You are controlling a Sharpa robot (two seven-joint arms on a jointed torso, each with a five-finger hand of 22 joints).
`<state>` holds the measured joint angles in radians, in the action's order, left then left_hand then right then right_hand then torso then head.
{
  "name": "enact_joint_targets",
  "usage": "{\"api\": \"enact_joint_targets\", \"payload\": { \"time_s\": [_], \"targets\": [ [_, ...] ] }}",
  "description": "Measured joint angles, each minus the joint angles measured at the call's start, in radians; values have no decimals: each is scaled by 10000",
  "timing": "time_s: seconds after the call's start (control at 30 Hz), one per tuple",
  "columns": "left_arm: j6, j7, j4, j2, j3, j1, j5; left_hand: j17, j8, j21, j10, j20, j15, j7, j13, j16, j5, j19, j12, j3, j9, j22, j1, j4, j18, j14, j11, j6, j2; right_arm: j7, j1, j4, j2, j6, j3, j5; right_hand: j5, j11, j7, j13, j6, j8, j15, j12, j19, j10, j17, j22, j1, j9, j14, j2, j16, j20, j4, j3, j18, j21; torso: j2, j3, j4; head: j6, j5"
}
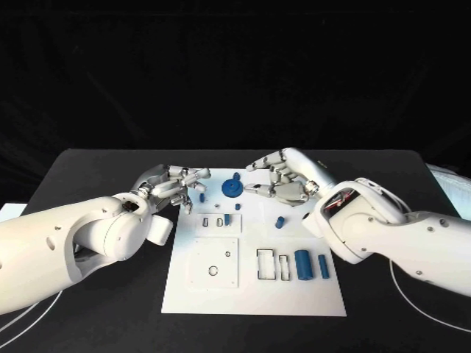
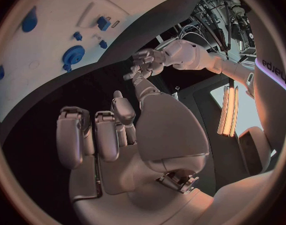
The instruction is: Assemble the parts on the task board
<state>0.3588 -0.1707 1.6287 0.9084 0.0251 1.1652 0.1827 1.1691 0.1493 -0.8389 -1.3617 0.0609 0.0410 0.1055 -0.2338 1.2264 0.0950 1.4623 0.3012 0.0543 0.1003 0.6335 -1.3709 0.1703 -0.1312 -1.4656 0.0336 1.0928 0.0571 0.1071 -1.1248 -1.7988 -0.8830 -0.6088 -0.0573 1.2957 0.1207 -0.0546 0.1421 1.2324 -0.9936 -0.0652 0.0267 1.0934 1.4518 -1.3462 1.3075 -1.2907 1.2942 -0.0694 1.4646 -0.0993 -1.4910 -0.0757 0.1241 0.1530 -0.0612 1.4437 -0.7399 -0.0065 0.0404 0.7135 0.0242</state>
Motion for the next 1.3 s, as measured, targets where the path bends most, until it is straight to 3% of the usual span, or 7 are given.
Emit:
{"api": "enact_joint_targets", "payload": {
  "time_s": [0.13,0.2,0.27,0.33,0.4,0.9,1.3],
  "targets": [
    [-432,2006,-156,-190,5,307,1544,1338,446,-1765,317,-164,42,-81,-1430,1707,0,-135,1607,152,247,1883,455,488,71,-31,-58,2,35,-283,-290,-2,-517,3,-16,-1030,200,0,0,-15,0,0,0,0,0,0,0,0,95,-11,0,96,7,0,41,-41,0,-29,75,24,-47,26,-10],
    [-793,3088,-246,-282,-14,478,2402,1385,969,-2857,1079,-144,173,-69,-2876,2360,0,-405,3172,356,527,3065,557,859,299,-3,-128,-205,-64,-361,-373,29,-704,18,-16,-1427,353,0,1,-31,0,0,0,0,0,0,0,0,105,-12,0,106,56,0,42,-42,0,-29,108,37,-61,32,-10],
    [-1124,3926,-317,-346,-13,566,3103,1392,1372,-3735,1042,-165,142,-120,-4181,2986,0,-344,4536,583,752,4138,775,1079,299,-3,-207,-171,-126,-401,-420,57,-817,41,-15,-1681,401,34,1,-35,0,0,0,0,0,34,-1,0,105,-11,0,106,56,0,42,-42,0,-29,143,57,-87,38,-19],
    [-1522,4792,-432,-475,-3,666,3861,1391,1953,-4678,708,-187,164,-288,-5941,3380,-14,-100,6287,883,1140,5367,964,1125,536,-24,-352,-132,-114,-426,-456,86,-905,79,-14,-1907,401,34,1,-42,1,0,0,-41,0,34,-1,23,105,-11,0,106,56,0,42,-42,0,-29,167,75,-105,41,-35],
    [-1852,5405,-560,-649,-2,764,4440,1391,2329,-5132,566,-234,213,-355,-6790,3414,-68,-24,7111,1049,1425,5980,1063,1172,542,0,-423,-199,-15,-432,-472,110,-952,126,-13,-2053,458,34,-7,-64,-7,0,0,-41,-36,34,-1,53,105,-21,0,106,56,-35,71,-71,0,-29,187,94,-117,66,-48],
    [-3806,7496,-1737,-2209,-6,1129,6544,1389,4008,-5966,432,-305,357,-580,-8246,3414,-276,47,8456,1768,3040,6746,1342,1177,698,2,-533,-968,258,-353,-502,227,-1065,516,-8,-2590,497,34,-36,-73,-37,0,0,-78,-35,34,7,85,144,-20,0,146,96,-35,84,-84,0,-68,212,119,-158,194,-96],
    [-4826,8329,-2396,-2924,-12,1206,7276,1388,4502,-6122,394,-361,428,-637,-8527,3414,-416,31,8686,2243,3686,6745,1728,1191,843,1,-571,-1200,69,-208,-504,324,-1003,750,-8,-2656,497,34,0,-180,-74,0,1,-217,-109,106,5,243,144,-28,1,146,211,-33,124,-124,1,-145,197,94,-152,304,-105]
  ]
}}
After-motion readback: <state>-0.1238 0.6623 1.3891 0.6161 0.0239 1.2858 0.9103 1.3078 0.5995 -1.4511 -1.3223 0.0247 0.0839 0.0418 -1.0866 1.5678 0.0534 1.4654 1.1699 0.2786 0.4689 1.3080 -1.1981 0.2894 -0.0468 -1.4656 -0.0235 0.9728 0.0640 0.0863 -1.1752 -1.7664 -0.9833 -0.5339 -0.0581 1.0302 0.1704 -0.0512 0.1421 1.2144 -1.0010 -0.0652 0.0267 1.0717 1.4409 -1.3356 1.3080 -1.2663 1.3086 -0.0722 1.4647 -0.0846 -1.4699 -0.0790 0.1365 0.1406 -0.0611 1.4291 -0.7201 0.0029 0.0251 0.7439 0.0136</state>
